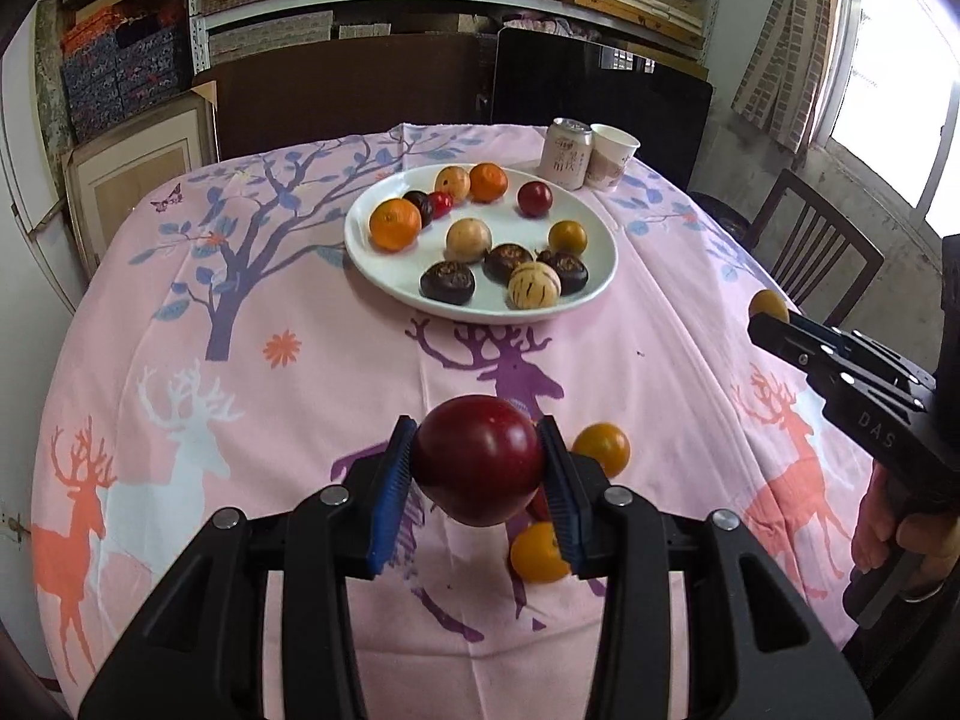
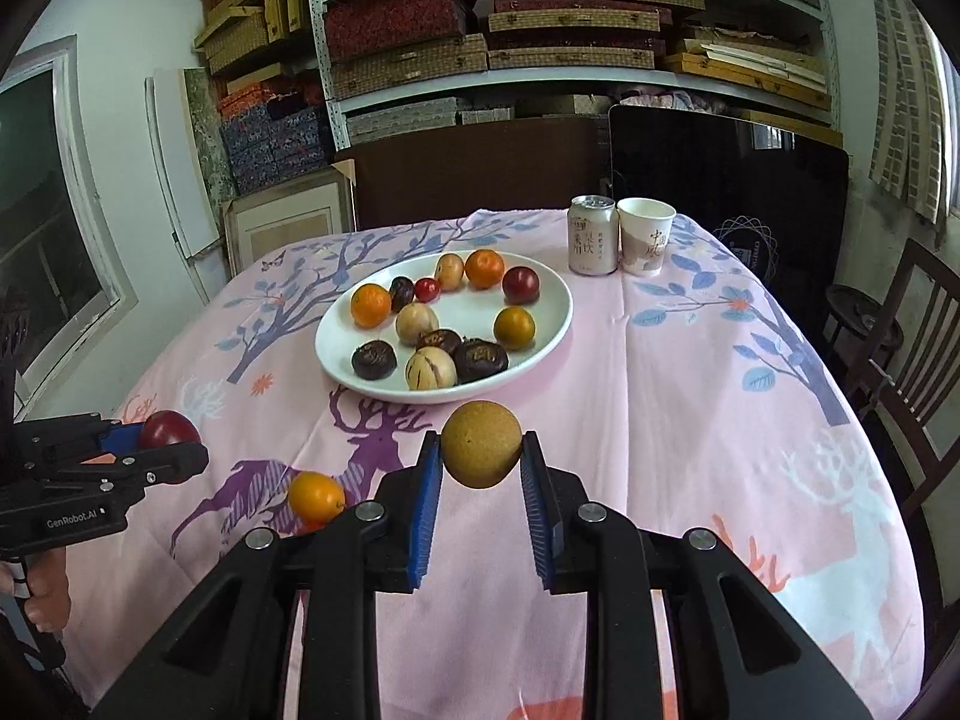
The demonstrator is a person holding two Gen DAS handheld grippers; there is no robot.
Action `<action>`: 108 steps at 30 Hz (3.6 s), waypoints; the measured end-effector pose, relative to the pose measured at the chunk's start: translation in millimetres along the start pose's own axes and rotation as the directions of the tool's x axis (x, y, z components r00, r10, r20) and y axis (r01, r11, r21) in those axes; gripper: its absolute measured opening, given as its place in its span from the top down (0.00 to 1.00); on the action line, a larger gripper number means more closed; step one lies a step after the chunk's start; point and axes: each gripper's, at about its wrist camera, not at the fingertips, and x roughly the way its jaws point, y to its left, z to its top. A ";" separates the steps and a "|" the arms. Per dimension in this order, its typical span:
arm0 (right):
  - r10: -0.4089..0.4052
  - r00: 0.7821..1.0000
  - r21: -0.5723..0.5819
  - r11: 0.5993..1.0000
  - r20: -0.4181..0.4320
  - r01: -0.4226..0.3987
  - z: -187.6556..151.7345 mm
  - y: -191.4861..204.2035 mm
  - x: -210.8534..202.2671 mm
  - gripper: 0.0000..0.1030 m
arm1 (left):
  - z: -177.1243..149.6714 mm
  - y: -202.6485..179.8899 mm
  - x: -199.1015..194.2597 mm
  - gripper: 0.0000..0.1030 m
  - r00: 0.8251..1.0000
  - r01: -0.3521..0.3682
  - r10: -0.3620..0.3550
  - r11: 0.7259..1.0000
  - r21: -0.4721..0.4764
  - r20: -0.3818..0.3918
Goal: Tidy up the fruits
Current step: 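Carry the plum and yellow fruit to the white plate and release them, then grasp an orange tangerine with the left gripper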
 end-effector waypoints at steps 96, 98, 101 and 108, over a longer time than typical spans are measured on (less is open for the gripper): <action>-0.088 0.977 0.057 0.993 -0.192 0.101 -77.2 5.0 30.3 0.33 | -69.5 -40.8 59.1 0.64 0.992 0.055 -0.052 0.998 0.023 -0.114; -0.086 0.977 0.049 0.994 -0.193 0.097 -77.2 5.6 30.6 0.33 | -70.5 -42.3 58.1 0.64 0.993 0.052 -0.048 0.998 0.034 -0.110; -0.081 0.977 0.023 0.996 -0.199 0.087 -77.5 9.6 31.9 0.33 | -70.6 -36.9 53.8 0.65 0.993 0.048 -0.046 0.999 0.021 -0.106; -0.080 0.964 -0.091 0.994 -0.254 0.058 -76.9 32.3 47.3 0.33 | -68.6 -19.4 37.2 0.64 0.997 0.024 -0.024 1.000 0.005 -0.070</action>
